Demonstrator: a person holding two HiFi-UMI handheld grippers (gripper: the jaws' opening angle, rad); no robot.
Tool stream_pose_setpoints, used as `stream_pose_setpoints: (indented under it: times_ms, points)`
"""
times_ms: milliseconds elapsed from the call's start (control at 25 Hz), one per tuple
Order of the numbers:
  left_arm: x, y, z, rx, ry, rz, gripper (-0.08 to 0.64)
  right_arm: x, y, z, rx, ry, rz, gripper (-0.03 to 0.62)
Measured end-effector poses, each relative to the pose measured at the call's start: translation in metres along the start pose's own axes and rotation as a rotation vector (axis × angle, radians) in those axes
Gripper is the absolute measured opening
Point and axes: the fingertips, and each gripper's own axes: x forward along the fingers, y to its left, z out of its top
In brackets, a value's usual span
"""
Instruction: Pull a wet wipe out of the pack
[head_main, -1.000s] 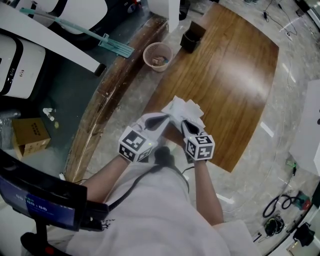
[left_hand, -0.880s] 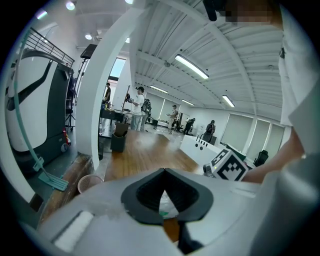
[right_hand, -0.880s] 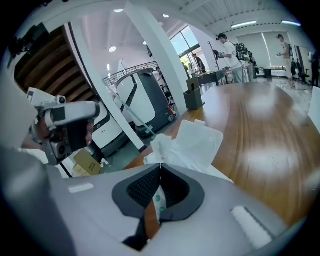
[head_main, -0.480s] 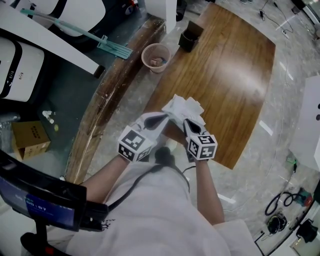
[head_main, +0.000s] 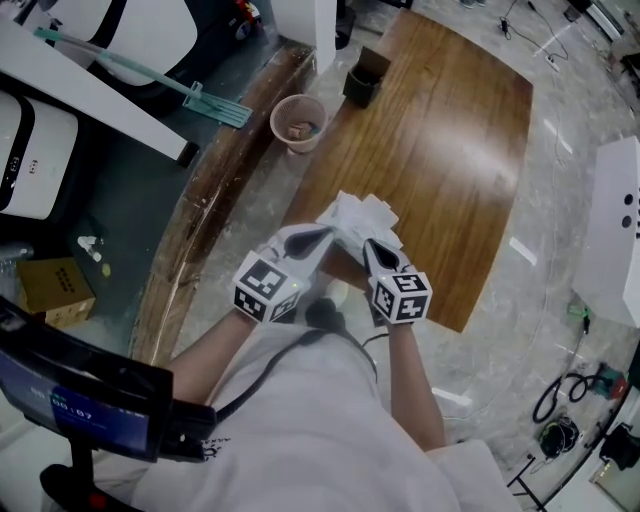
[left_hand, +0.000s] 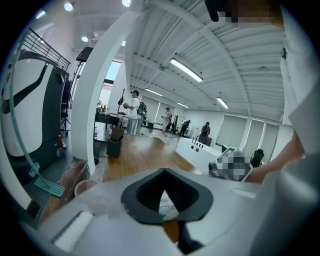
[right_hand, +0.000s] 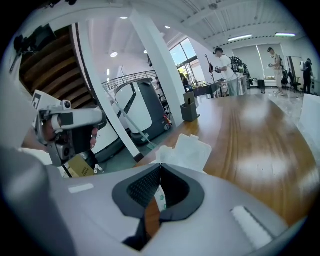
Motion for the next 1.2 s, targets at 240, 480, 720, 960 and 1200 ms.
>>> stream_pose_setpoints:
  times_ms: [240,480,720,960,1200]
  points:
    - [-0.001,-0.004,0.006,0.013,-0.014,-0.023,0.002,-0.011,0.003,0.009,-0.022,-0.031,-0.023,0.011]
    - [-0.002,-0.008,0.009,0.023,-0.023,-0.042,0.002,-0.022,0.009,0.016,-0.032,-0.063,-0.04,0.01]
    - [-0.003,-0.015,0.012,0.035,-0.029,-0.064,0.002,-0.034,0.014,0.021,-0.028,-0.098,-0.054,0.011]
    - [-0.003,-0.022,0.017,0.052,-0.037,-0.089,0.002,-0.047,0.018,0.031,-0.033,-0.139,-0.074,0.011]
    - [-0.001,-0.028,0.022,0.069,-0.045,-0.113,0.002,-0.059,0.023,0.038,-0.048,-0.173,-0.089,0.01]
